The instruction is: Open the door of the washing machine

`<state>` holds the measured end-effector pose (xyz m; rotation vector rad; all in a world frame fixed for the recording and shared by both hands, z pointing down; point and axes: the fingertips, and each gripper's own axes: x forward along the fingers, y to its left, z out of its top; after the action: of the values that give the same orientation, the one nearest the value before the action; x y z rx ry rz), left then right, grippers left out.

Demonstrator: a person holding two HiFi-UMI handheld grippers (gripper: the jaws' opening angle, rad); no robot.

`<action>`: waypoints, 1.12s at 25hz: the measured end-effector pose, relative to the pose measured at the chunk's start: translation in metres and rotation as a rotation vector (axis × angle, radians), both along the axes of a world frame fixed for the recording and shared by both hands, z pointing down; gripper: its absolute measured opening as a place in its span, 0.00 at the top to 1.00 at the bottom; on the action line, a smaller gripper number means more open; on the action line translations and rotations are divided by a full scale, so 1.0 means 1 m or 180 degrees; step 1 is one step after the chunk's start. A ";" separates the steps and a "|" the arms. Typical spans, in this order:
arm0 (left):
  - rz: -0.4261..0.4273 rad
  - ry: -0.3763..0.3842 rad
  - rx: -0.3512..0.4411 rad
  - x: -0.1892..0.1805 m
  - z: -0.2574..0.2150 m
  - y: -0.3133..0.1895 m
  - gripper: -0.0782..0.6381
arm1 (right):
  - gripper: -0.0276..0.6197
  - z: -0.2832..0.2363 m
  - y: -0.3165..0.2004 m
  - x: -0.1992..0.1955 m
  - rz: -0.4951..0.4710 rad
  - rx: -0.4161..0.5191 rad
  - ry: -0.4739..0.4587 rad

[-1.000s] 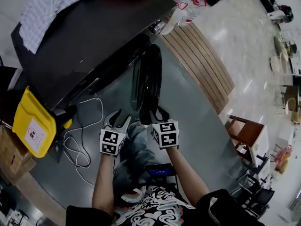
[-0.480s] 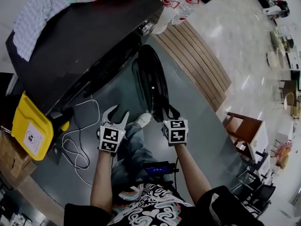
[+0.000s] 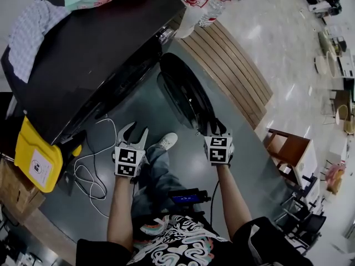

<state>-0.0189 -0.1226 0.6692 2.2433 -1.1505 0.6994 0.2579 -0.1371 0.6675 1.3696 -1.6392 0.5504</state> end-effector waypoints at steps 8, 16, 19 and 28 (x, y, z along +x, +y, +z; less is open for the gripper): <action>-0.0052 -0.0024 0.0004 -0.005 0.000 -0.014 0.66 | 0.79 0.001 -0.027 0.036 0.0171 0.0009 0.0040; -0.0185 0.0282 0.0259 -0.016 -0.068 -0.024 0.73 | 0.95 -0.039 -0.013 0.013 0.0538 0.0282 -0.0484; -0.0257 0.0392 0.0451 -0.024 -0.102 -0.030 0.78 | 0.95 -0.090 -0.001 -0.028 0.0581 0.0734 -0.1283; -0.0412 0.0904 0.0883 -0.020 -0.210 -0.025 0.89 | 0.95 -0.229 0.029 -0.091 0.0384 0.1587 -0.1553</action>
<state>-0.0387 -0.1476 0.4595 2.3690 -1.2955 0.1681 0.1664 -0.1082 0.4390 1.8036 -2.2010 0.6031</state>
